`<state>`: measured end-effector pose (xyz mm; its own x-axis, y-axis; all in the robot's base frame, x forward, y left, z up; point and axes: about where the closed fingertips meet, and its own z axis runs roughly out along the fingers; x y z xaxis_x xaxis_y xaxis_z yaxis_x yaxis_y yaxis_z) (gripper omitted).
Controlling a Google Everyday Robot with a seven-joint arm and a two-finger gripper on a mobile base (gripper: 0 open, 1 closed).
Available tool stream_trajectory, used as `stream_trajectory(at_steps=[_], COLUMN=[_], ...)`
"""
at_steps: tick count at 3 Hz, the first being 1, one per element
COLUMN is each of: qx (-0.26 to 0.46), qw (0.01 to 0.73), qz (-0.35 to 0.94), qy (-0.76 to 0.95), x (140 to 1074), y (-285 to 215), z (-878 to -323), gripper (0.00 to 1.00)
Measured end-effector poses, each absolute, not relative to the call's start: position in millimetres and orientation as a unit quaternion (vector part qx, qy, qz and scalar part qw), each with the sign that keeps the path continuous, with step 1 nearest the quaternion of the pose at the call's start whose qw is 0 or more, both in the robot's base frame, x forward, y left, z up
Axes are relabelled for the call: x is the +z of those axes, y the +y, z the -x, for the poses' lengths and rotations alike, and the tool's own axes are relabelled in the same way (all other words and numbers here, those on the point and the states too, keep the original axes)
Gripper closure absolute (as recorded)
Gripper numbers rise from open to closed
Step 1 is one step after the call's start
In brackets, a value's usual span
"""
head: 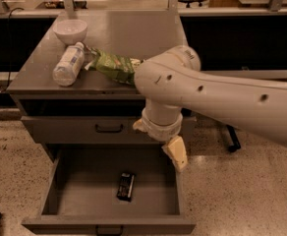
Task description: Pick rxbar chocolate from middle drawer and place on counter
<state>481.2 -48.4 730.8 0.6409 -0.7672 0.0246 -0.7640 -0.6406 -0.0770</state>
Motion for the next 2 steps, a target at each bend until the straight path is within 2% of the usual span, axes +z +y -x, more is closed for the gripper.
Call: stream_trajectory(at_steps=[1,2], qx=[-0.008,-0.006], qw=[0.016,0.021], qz=[0.94,0.955], qy=[0.342,0.297], x=[686.3,679.7], y=[-39.4,-37.4], z=[-490.0,-492.0], gripper=[0.0,0.0])
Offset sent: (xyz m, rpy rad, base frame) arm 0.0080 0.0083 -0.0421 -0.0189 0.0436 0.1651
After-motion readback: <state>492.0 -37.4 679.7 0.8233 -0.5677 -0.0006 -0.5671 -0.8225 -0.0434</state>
